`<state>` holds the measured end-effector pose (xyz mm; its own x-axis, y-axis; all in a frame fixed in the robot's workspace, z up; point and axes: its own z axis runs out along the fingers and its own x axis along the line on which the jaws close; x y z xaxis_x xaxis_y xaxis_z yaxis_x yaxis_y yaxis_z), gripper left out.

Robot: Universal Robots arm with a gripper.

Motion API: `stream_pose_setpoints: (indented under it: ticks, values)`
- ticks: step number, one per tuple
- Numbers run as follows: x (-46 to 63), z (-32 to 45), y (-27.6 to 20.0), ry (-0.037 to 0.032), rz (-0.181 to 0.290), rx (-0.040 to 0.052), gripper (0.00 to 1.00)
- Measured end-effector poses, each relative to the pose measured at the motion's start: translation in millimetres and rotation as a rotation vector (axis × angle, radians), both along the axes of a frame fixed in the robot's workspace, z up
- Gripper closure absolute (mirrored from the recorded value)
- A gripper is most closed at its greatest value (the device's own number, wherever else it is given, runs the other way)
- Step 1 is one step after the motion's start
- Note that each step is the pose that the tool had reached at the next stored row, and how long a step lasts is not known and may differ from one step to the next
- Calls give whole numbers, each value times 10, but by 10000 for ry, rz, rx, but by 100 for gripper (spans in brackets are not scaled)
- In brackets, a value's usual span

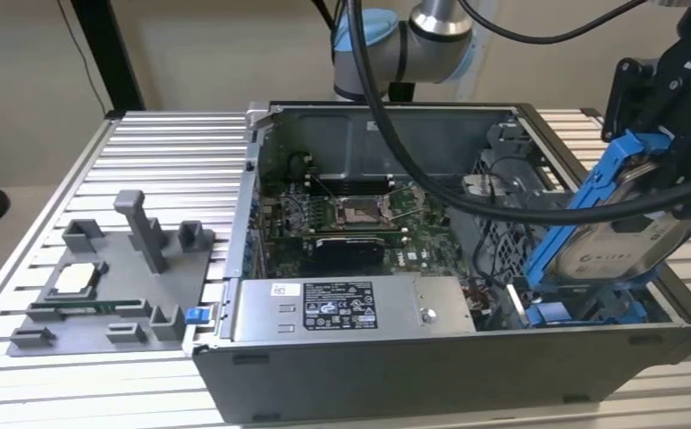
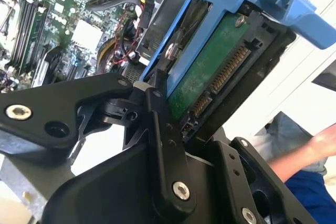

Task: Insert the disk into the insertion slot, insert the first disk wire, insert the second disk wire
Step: 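Insert the disk into the insertion slot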

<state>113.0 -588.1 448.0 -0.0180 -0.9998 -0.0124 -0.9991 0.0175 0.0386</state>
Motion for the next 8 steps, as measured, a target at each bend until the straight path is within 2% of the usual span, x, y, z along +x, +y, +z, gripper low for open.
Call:
stream_pose_setpoints:
  ticks: [8]
  values:
    - [27, -66, 1, 0, -1, 19, 100]
